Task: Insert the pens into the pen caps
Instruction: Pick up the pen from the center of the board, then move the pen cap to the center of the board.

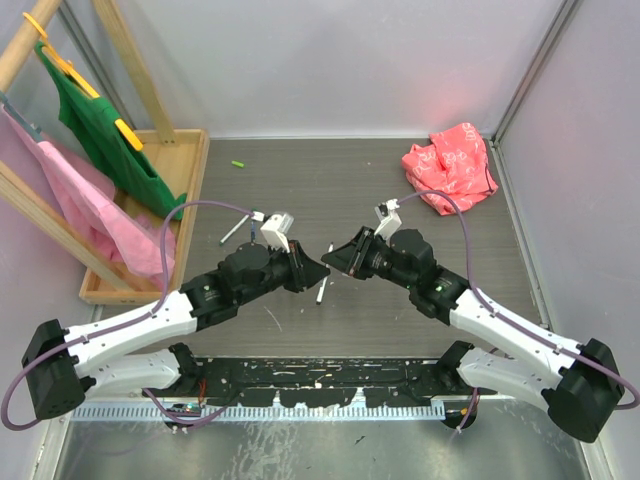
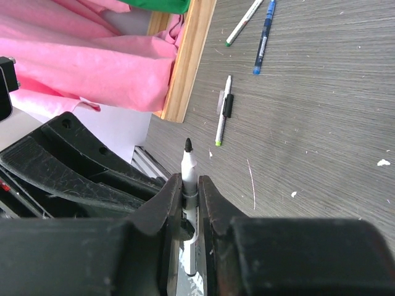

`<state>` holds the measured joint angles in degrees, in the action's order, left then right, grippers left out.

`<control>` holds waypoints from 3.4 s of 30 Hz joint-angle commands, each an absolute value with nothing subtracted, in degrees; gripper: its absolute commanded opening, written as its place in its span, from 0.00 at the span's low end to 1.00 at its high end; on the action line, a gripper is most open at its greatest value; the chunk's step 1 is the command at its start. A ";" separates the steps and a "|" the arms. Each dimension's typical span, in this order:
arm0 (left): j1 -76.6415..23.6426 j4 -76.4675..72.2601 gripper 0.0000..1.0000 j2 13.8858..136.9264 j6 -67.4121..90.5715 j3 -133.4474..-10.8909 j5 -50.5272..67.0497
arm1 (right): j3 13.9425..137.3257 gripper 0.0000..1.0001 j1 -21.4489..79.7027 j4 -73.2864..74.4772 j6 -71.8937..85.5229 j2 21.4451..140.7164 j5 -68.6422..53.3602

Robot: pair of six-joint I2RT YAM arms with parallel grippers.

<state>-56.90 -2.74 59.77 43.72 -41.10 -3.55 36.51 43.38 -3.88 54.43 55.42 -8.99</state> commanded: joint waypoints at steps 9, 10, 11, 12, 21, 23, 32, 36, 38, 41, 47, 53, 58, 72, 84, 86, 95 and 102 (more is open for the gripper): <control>-56.97 4.74 0.43 53.32 40.33 -42.03 -12.62 | 37.16 0.03 43.46 -3.15 51.86 52.08 -6.56; -57.03 6.99 0.44 51.95 40.14 -42.01 -14.27 | 37.20 0.02 43.45 -1.94 51.23 51.78 -5.96; -56.94 9.42 0.45 50.34 39.88 -41.79 -16.34 | 37.22 0.02 43.49 -0.76 50.57 51.09 -5.29; -56.81 11.90 0.45 48.83 39.70 -41.59 -18.10 | 37.14 0.02 43.50 0.30 49.97 50.47 -4.50; -54.27 35.31 0.45 39.51 40.78 -42.93 -30.75 | 36.70 0.02 43.47 8.84 45.38 45.47 -0.81; -53.97 38.38 0.45 38.35 41.18 -43.10 -32.36 | 36.42 0.02 43.47 10.80 44.31 44.46 -0.55; -50.49 41.92 0.40 39.59 41.08 -43.29 -31.23 | 35.42 0.02 43.47 16.87 42.42 40.37 -0.46; -45.79 41.50 0.40 41.77 41.01 -43.17 -28.46 | 35.38 0.02 43.49 19.14 41.95 38.94 -0.83; -42.98 41.23 0.41 43.96 40.92 -42.92 -26.70 | 35.42 0.02 43.49 20.00 41.84 38.41 -1.03; -39.44 41.41 0.41 47.27 40.93 -42.96 -24.94 | 35.05 0.01 43.47 21.01 42.04 37.70 -1.23; -36.22 38.20 0.39 52.86 39.18 -42.02 -20.95 | 34.08 0.01 43.45 21.69 42.94 36.59 -0.71; -34.02 35.40 0.38 60.08 38.51 -42.74 -19.06 | 33.37 0.01 43.44 21.59 43.22 36.41 -0.96; -33.30 33.74 0.39 65.31 39.20 -43.35 -20.13 | 32.82 0.01 43.48 21.62 43.42 36.34 -0.97; -28.94 27.29 0.35 77.46 36.42 -45.58 -16.51 | 31.83 0.01 43.42 21.62 43.65 35.41 -0.79; -27.70 26.47 0.35 81.11 35.08 -46.23 -18.59 | 30.93 0.00 43.50 22.41 44.20 34.16 -0.88; -27.69 26.48 0.35 81.54 34.95 -46.19 -18.83 | 30.93 0.00 43.46 22.41 44.29 34.20 -0.88; -27.18 26.65 0.34 82.43 34.29 -46.08 -19.78 | 30.93 0.00 43.50 22.41 44.64 34.28 -0.97; -26.63 26.26 0.34 82.93 34.02 -45.73 -19.78 | 31.03 0.00 43.45 22.30 44.73 34.62 -1.05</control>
